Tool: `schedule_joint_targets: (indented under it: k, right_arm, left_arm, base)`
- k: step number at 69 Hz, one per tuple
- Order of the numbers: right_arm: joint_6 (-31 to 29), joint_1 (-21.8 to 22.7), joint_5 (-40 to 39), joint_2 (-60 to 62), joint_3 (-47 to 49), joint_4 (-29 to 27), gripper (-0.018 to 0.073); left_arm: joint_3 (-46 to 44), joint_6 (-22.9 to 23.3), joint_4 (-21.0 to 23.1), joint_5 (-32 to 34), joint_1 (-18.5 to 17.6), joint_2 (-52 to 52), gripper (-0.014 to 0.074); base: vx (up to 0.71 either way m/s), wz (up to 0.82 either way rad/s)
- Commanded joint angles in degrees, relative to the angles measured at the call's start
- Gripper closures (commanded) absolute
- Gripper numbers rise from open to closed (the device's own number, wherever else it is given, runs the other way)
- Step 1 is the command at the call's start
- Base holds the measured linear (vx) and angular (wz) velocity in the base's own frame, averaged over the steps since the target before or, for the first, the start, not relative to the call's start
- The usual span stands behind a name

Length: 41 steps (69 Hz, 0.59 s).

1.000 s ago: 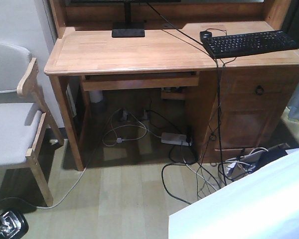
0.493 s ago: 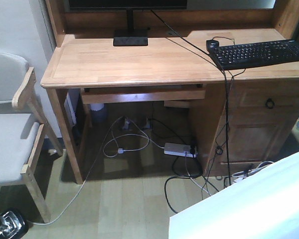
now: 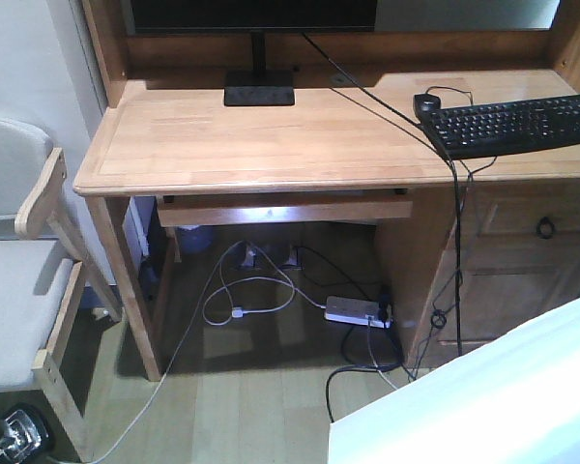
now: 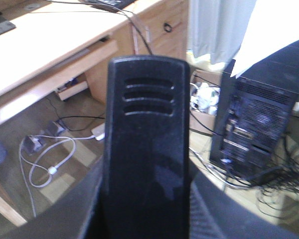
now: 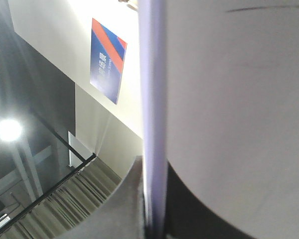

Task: Grab stapler and paper to desk for stapling
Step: 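Drive up to the desk edge in front of the monitor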

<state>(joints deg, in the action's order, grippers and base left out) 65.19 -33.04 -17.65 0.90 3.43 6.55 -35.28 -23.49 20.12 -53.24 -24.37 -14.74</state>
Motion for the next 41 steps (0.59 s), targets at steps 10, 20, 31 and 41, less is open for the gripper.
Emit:
schedule_joint_targets:
  k: [10,20,31,41]
  right_arm:
    - [-0.40,-0.10,-3.77,0.23,1.53,0.45,0.0562]
    - [-0.40,-0.10,-3.77,0.23,1.53,0.45,0.0562]
    - [-0.40,-0.10,-3.77,0.23,1.53,0.45,0.0562]
    - [-0.40,-0.10,-3.77,0.23,1.53,0.45,0.0562]
  left_arm:
    - [-1.82,-0.08,1.94,6.08,-0.09,-0.78,0.0603]
    - [-1.82,-0.08,1.94,6.08,-0.09,-0.78,0.0603]
    - [-1.82,-0.08,1.94,6.08,-0.09,-0.78,0.0603]
    - [-1.82,-0.08,1.94,6.08,-0.09,-0.78,0.0603]
  base:
    - [0.18,0.05]
    - [0.19,0.04]
    - [0.20,0.03]
    - [0.21,0.02]
